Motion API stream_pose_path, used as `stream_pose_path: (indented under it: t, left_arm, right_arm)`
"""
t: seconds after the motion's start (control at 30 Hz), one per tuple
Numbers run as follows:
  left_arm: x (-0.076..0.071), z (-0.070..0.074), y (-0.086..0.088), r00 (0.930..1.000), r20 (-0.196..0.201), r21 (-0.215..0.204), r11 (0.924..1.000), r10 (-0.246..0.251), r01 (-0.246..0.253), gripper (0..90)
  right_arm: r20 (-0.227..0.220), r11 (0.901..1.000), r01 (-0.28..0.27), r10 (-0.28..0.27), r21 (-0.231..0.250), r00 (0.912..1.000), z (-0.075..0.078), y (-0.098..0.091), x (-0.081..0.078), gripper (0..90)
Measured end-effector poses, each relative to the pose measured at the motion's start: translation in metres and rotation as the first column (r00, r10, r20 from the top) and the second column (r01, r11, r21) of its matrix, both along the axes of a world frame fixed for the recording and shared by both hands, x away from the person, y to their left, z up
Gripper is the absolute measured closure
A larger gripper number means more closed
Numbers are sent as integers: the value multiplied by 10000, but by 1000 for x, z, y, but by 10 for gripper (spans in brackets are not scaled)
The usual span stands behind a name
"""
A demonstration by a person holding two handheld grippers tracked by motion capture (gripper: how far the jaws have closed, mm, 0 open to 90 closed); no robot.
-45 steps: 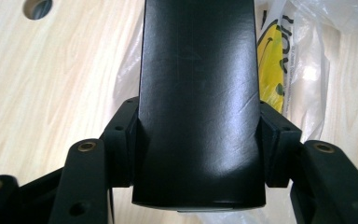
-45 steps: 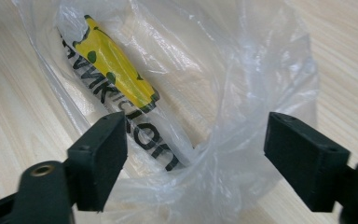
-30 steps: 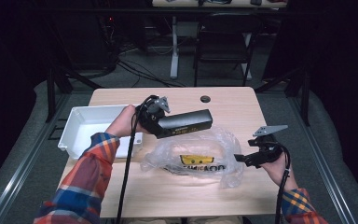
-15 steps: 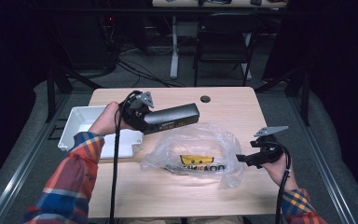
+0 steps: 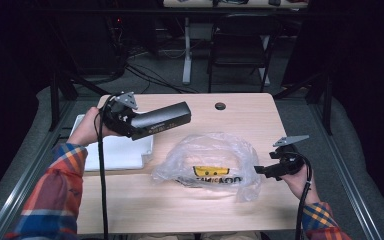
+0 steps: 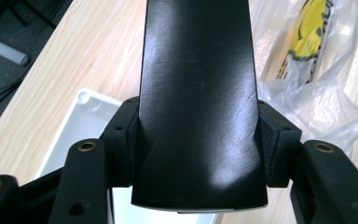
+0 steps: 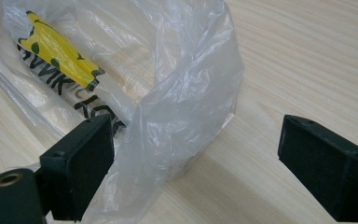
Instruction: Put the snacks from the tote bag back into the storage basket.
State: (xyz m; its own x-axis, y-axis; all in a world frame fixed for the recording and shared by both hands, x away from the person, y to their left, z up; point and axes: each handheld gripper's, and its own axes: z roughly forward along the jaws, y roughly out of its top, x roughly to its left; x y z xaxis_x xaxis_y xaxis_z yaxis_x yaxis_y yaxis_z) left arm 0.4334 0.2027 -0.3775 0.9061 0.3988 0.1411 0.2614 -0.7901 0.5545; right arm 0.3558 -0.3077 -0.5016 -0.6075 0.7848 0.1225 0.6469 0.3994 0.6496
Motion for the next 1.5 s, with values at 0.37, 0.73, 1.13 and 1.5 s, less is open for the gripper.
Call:
stream_pose_path:
  t: [0.37, 0.73, 1.13, 1.5]
  left_arm:
    - [-4, 2, 45, 9970, -6, -297, 9965, 779, -779, 432]
    - [-9, -7, 81, 9897, -99, -525, 9883, 1427, -1430, 432]
    - [-15, -29, 117, 9792, -405, -742, 9767, 1988, -2014, 432]
    - [-16, -50, 140, 9688, -720, -878, 9660, 2373, -2431, 432]
  right_arm:
    - [-8, 9999, 131, -131, -29, 9999, 0, -2, -1, 105]
    - [6, 9998, 145, -145, -135, 9999, -1, -2, 0, 108]
    - [74, 9997, 161, -160, -171, 9998, -2, -1, 0, 112]
    - [-26, 9997, 111, -112, -239, 9999, -3, -1, 1, 115]
